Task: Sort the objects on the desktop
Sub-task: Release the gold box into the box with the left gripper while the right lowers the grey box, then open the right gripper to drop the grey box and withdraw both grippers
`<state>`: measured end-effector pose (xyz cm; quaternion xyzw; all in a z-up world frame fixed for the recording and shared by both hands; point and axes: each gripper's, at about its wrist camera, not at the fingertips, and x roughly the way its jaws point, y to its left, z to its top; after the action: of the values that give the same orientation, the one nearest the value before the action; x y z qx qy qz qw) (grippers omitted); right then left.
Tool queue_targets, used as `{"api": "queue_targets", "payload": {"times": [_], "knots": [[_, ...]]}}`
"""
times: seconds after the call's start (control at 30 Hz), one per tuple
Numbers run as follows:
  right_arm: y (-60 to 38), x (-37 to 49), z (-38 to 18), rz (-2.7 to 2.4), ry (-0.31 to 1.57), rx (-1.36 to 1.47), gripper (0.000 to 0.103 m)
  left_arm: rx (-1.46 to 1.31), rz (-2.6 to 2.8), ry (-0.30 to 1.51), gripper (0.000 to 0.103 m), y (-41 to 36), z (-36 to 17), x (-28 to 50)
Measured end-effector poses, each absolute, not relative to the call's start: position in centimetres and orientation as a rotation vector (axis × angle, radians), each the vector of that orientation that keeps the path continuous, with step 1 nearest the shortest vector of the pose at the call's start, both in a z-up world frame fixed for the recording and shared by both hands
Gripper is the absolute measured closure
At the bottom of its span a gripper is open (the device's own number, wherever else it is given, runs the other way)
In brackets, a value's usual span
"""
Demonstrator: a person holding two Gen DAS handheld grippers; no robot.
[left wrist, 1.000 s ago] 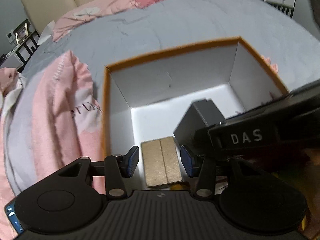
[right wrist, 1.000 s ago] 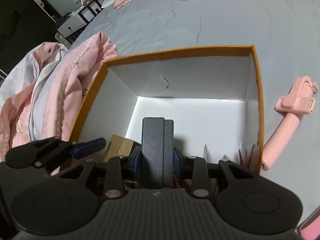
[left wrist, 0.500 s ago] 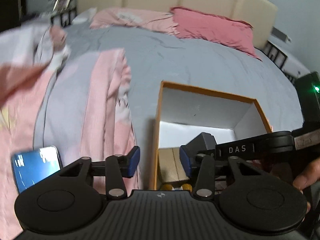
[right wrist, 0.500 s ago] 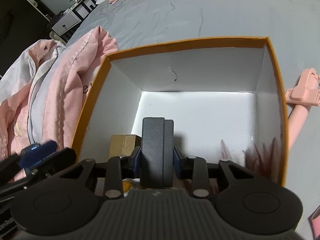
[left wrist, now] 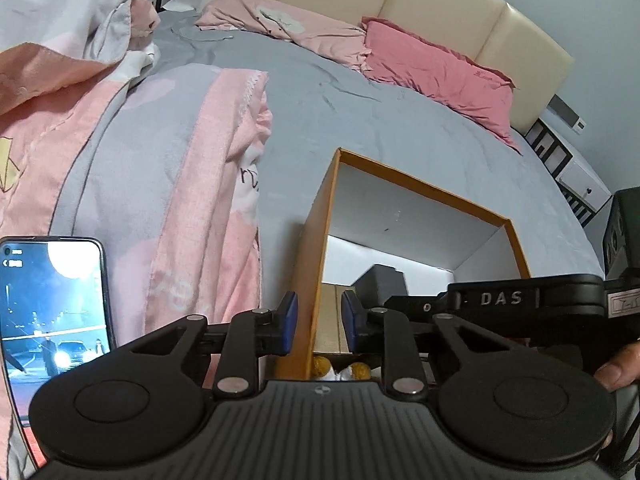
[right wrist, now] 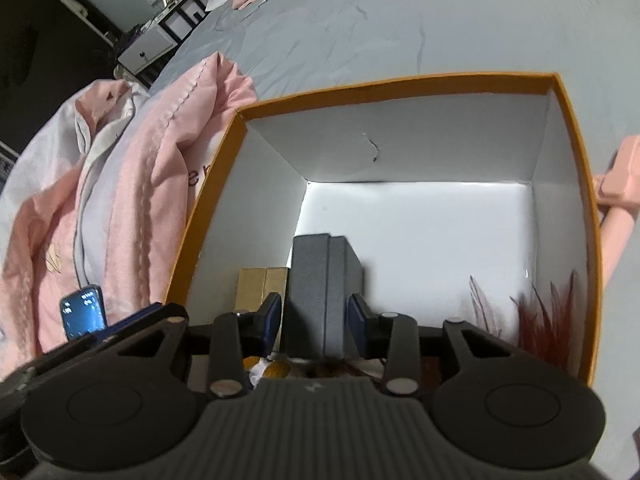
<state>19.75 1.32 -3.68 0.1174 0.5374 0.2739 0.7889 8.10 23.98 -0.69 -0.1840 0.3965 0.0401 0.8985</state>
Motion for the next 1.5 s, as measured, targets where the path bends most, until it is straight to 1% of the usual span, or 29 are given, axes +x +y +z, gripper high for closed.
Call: {"api": "queue_targets", "payload": {"times": [0.13,0.23,0.37,0.57,0.7,0.83,0.93,1.17,1.37,1.5], "knots": [[0.7,19.8,-4.3,0.594,1.191,0.318,0.064,-0.379,0.079,0.826,0.078,23.7,-0.8,8.0],[0.6,20.0,-5.5,0.598,1.229,0.389,0.069,-0.39,0.081,0.826,0.079,23.8,-0.9,7.9],[0.8,19.8,-5.6,0.603,1.252,0.419,0.072,-0.4,0.084,0.825,0.08,23.8,-0.9,7.8],[0.2,20.0,-6.0,0.583,1.287,0.479,0.073,-0.372,0.093,0.828,0.08,23.5,-0.8,7.8],[0.6,19.6,-5.6,0.59,1.264,0.431,0.072,-0.34,0.099,0.836,0.08,22.9,-0.6,8.0],[1.0,19.3,-5.1,0.612,1.239,0.362,0.071,-0.202,0.136,0.811,0.08,21.1,0.9,7.9],[0.8,19.0,-4.4,0.613,1.202,0.321,0.071,-0.142,0.118,0.81,0.08,19.7,1.8,7.9],[-1.1,16.7,-1.5,0.666,1.095,0.247,0.071,-0.143,0.046,0.792,0.079,17.1,3.4,6.8],[-4.6,13.1,1.3,0.668,0.934,0.189,0.071,-0.163,-0.012,0.787,0.079,14.9,4.1,5.9],[-7.1,10.2,3.1,0.638,0.792,0.091,0.071,-0.12,-0.036,0.77,0.078,12.5,4.6,5.4]]}}
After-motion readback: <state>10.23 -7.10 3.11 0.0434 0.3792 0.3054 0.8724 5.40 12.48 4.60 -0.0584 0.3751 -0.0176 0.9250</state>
